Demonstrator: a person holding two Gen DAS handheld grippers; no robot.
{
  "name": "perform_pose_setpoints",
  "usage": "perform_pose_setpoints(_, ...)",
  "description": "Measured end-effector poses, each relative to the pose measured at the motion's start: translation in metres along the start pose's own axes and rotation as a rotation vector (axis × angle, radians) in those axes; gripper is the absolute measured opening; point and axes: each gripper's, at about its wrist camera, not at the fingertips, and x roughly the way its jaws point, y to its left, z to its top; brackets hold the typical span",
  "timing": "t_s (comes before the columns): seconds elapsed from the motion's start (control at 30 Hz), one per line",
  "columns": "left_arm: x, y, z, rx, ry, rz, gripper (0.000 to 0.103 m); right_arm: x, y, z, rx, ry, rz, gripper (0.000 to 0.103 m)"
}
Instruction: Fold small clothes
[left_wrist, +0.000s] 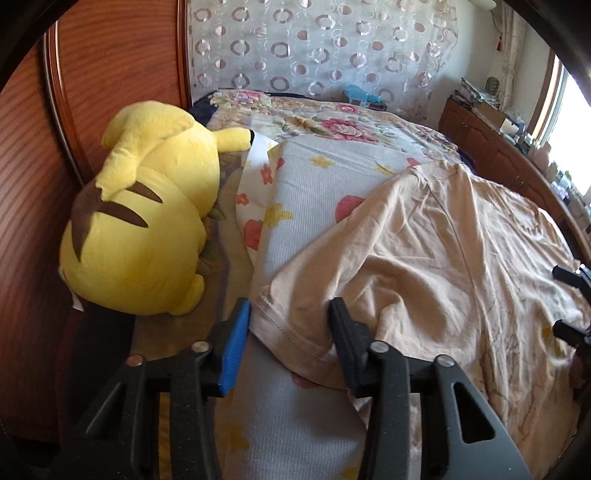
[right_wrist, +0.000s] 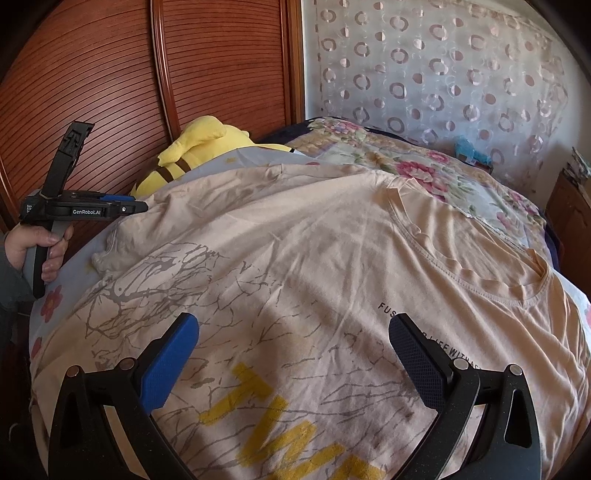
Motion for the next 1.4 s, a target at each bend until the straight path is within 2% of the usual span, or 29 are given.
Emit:
perform_pose_setpoints(0.03,-0.002,-0.002,-0.001,0.022,-0.01,0.017,0.021,0.0,-0.001,0.001,0.001,0.001,0.002,0.102)
perform_pose_setpoints(0.07,-0.004,-0.004,-0.001,0.035,-0.014,0.003,0.011,0.001,-0.001,0.0,0.004,0.0,0.004,0.102)
perform_pose_setpoints(0.1,-0.006,-0.005,-0.001,0.036,-0.018,-0.008,0.01,0.001,-0.002,-0.002,0.006,-0.003,0.005,0.102)
perform_pose_setpoints(0.17,-0.011,-0.01,-0.002,0.063,-0.039,0.017,0.006,0.002,-0.003,-0.002,0.007,-0.006,0.005,0.102)
perform_pose_setpoints(0.33,-0.037,-0.027,0.01,0.083,-0.108,-0.054,0.005,-0.003,-0.002,-0.003,-0.001,-0.017,-0.001,0.102)
perform_pose_setpoints(0.53,-0.058,-0.079,0.043,0.162,-0.165,-0.22,0.005,-0.023,-0.013,-0.003,0.014,-0.058,-0.054,0.102)
perform_pose_setpoints(0.7,-0.057,-0.137,0.063,0.253,-0.161,-0.329,0.005,-0.041,-0.027,-0.013,0.059,-0.077,-0.126,0.102)
perform_pose_setpoints(0.83,-0.058,-0.169,0.068,0.288,-0.15,-0.376,0.006,-0.053,-0.033,-0.027,0.103,-0.073,-0.17,0.102)
perform_pose_setpoints(0.87,-0.057,-0.173,0.069,0.298,-0.144,-0.377,0.013,-0.054,-0.033,-0.029,0.11,-0.071,-0.179,0.102)
perform_pose_setpoints(1.0,-0.055,-0.166,0.067,0.289,-0.14,-0.36,0.03,-0.057,-0.026,-0.034,0.134,-0.062,-0.188,0.101)
perform_pose_setpoints(1.03,-0.054,-0.164,0.066,0.285,-0.135,-0.352,0.039,-0.056,-0.023,-0.034,0.137,-0.059,-0.185,0.1)
perform_pose_setpoints(1.1,-0.048,-0.156,0.064,0.273,-0.123,-0.328,0.046,-0.054,-0.021,-0.03,0.135,-0.057,-0.179,0.097)
perform_pose_setpoints(1.23,-0.036,-0.133,0.054,0.254,-0.108,-0.235,0.07,-0.046,-0.011,-0.022,0.105,-0.04,-0.123,0.084)
perform_pose_setpoints(1.3,-0.028,-0.118,0.048,0.238,-0.087,-0.209,0.075,-0.04,-0.008,-0.016,0.093,-0.029,-0.092,0.078)
perform_pose_setpoints(1.4,-0.017,-0.098,0.038,0.205,-0.058,-0.181,0.075,-0.028,0.011,-0.01,0.065,-0.008,-0.048,0.067)
